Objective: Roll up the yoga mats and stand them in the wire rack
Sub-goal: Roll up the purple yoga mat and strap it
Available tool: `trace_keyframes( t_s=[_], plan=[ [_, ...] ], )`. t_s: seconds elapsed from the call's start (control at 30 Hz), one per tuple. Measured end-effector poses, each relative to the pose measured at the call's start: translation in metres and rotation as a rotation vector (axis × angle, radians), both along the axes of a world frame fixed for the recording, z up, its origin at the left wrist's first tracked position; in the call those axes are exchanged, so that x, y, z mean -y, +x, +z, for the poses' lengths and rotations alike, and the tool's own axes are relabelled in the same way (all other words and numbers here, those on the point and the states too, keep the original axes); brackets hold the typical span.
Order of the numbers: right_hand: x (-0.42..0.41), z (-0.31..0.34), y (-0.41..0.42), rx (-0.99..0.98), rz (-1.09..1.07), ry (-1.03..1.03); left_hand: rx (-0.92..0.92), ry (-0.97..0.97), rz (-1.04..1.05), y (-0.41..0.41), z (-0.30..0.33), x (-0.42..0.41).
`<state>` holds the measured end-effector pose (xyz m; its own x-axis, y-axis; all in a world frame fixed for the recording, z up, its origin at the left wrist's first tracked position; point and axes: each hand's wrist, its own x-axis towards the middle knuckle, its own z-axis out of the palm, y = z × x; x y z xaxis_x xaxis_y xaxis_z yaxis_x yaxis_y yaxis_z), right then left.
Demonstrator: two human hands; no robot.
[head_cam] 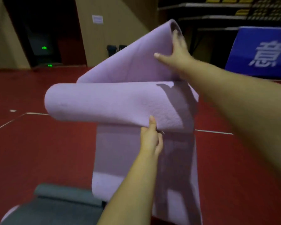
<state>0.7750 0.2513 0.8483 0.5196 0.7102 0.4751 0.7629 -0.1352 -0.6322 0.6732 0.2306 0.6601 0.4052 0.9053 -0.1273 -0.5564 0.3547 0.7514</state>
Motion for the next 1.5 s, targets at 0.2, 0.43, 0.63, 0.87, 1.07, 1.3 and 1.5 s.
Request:
trace_keyframes(
  t_s=[0.2,0.43,0.63,0.87,1.07,1.3,1.5],
  plan=[
    [0.055,-0.059,0.079,0.232,-0.076,-0.898,0.062,-0.149,-0.170,0.089,-0.042,0.064],
    [0.164,-0.226,-0.005,0.251,0.194,-1.058,-0.561,-0.125,-0.413,0.021,-0.184,0.175],
    [0.296,-0.384,-0.096,0.730,0.153,-0.779,-1.604,0.726,-0.154,-0.130,-0.246,0.202],
    [0.448,-0.508,-0.236,0.729,-0.017,-0.554,-1.591,1.520,-0.481,-0.269,-0.322,0.251],
    [0.547,-0.589,-0.324,0.493,-0.093,-0.792,-1.751,1.498,-1.020,-0.334,-0.393,0.352],
    [0.678,-0.696,-0.352,0.002,0.342,-1.355,-1.673,1.561,-1.086,-0.412,-0.519,0.504],
    [0.721,-0.777,-0.410,-0.101,0.471,-1.616,-1.744,1.488,-1.082,-0.493,-0.608,0.598]
  ],
)
